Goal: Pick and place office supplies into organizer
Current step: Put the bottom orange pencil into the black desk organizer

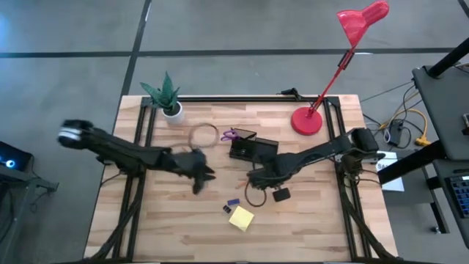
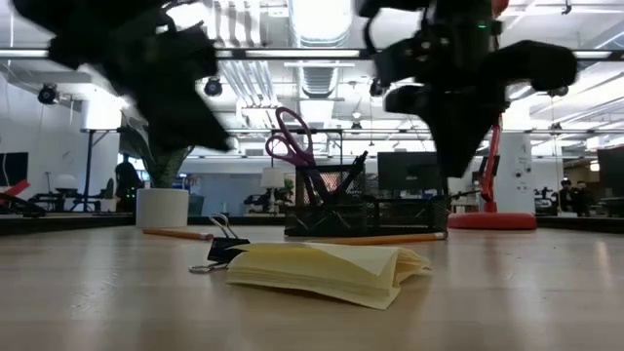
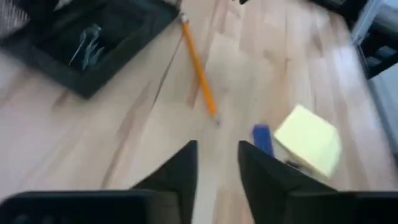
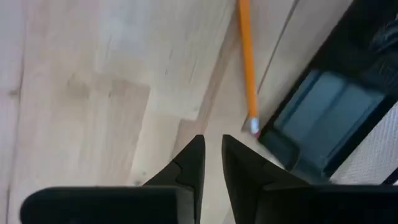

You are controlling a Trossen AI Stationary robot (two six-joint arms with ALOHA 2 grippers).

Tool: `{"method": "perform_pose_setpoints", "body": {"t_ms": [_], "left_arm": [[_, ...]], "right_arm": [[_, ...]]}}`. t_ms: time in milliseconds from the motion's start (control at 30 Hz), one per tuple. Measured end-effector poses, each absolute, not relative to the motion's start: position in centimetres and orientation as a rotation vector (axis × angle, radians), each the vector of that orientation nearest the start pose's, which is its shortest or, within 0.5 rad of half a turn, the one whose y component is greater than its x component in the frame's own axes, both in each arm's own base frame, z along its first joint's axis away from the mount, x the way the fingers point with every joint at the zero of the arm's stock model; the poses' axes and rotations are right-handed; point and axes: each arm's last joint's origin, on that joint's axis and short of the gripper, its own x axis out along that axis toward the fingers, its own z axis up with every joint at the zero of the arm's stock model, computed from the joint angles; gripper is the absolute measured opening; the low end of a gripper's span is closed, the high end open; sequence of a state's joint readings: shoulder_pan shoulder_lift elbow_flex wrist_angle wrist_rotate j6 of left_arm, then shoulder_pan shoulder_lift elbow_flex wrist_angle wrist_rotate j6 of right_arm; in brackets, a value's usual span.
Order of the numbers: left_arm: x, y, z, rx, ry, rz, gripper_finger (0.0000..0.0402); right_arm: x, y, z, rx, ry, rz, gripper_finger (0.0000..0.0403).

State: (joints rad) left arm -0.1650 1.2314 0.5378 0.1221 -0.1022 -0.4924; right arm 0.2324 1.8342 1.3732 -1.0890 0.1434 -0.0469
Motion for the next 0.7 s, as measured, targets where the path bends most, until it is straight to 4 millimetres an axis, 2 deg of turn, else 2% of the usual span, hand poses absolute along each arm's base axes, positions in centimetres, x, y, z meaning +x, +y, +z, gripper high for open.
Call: {"method": "perform_pose_setpoints", "body": {"t_ms": [67,167,333,400,467,567,700], "left_arm": [[26.0,-4.5,18.8,-0.360,0.588,0.085,0.0062],[28.3,-5.5,16.9,-0.327,0.676,0.098,0.0012],[31.8,-6.8,17.2,-0.366,0.637,0.108,0.0001],[32.4,-7.3,16.4,-0.409,0.673,0.129,0.0001],[33.4,-7.7,16.5,-0.548,0.653,0.165,0.0000],[33.8,-7.8,16.4,-0.876,0.596,0.301,0.0000],[33.5,-7.8,17.6,-1.172,0.475,0.411,0.0000]], "right_arm": [[31.7,7.1,20.5,-0.311,1.527,0.089,0.0047],[29.9,6.9,19.9,-0.281,1.520,0.054,0.0043],[28.2,7.5,20.6,-0.192,1.397,0.008,0.0027],[28.2,7.6,20.4,-0.122,1.350,-0.032,0.0020],[28.3,7.3,20.3,0.000,1.329,-0.123,0.0012],[28.5,6.7,20.6,0.207,1.288,-0.256,0.0009],[28.7,6.6,20.7,0.309,1.225,-0.384,0.0009]]}}
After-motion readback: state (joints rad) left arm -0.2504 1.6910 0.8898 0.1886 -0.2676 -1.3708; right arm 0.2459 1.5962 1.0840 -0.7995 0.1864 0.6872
